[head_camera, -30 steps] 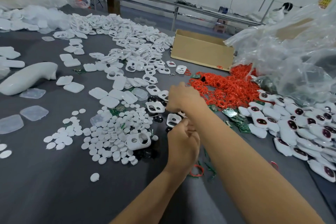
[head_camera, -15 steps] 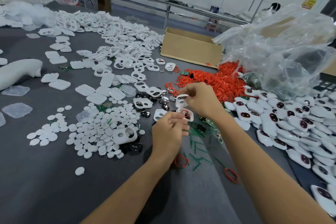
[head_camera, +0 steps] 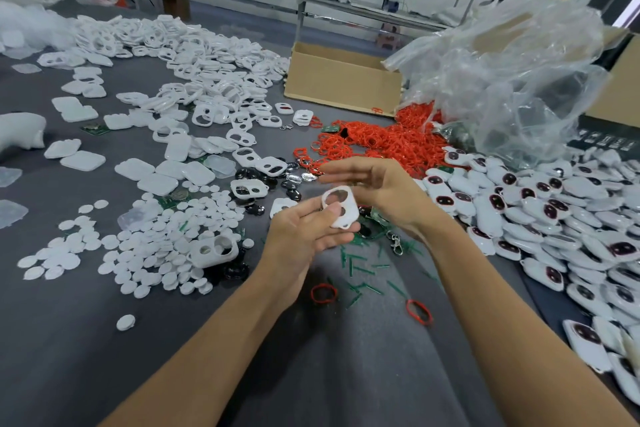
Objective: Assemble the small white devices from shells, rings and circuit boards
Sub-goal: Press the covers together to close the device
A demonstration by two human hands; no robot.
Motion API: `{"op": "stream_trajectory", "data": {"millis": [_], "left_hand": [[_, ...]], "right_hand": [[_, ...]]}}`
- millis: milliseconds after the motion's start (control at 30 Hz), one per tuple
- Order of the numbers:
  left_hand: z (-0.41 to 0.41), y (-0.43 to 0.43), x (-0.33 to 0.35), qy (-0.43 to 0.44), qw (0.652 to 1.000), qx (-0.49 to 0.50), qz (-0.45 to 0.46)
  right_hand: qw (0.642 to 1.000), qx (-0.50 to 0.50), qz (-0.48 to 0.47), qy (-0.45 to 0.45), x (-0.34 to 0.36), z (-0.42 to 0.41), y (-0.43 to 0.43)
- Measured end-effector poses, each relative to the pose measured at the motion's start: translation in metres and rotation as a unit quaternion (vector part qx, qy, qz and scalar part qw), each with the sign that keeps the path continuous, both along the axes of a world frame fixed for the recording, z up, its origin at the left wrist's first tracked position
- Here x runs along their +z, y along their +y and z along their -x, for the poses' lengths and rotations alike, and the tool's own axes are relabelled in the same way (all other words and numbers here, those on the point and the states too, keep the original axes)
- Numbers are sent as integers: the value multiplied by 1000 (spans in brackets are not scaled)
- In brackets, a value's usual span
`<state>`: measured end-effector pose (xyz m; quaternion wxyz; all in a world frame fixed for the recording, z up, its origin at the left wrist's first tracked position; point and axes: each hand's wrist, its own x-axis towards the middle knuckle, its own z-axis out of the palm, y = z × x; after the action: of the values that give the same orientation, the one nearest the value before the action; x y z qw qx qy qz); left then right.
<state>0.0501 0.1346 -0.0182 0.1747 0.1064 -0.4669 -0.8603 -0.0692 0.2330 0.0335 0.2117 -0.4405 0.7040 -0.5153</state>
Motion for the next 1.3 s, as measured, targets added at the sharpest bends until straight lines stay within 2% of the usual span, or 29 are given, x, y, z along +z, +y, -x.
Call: {"op": "stream_trajectory", "data": {"millis": [33,100,167,233,367,500,533,600,700,800,867,1167,1300], "left_hand": [[0,-2,0,-9,1000,11,-14],[0,-5,-1,-33,999,31,-21],[0,-6,-2,-51,998,42,-5],[2,-4,-3,-54,997,50,5],[3,0,-6,-62,995,62,56],[5,-1,-9,-68,991,74,87],[5,-1,-9,-69,991,75,88],[5,-1,-10,-66,990,78,95],[4,0,-13,-57,985,81,139],[4,2,-14,-48,982,64,173],[3,2,-15,-45,979,63,187],[2,3,-20,-21,971,49,231],[1,3,-19,-22,972,74,221]], "right_hand": [[1000,-26,-1,2,-1,6,2],[984,-143,-55,87,-8,19,5],[938,-231,-166,200,-18,29,6],[906,-233,-241,260,-31,33,4],[890,-255,-250,284,-40,36,-3],[866,-241,-311,308,-40,37,-5],[868,-243,-297,315,-40,36,-4],[897,-257,-214,289,-38,29,1],[955,-231,-94,162,-31,10,9],[985,-157,-34,61,-31,-12,15],[989,-140,-14,43,-35,-22,19],[985,-153,19,79,-41,-34,24],[983,-166,70,16,-43,-36,24]]}}
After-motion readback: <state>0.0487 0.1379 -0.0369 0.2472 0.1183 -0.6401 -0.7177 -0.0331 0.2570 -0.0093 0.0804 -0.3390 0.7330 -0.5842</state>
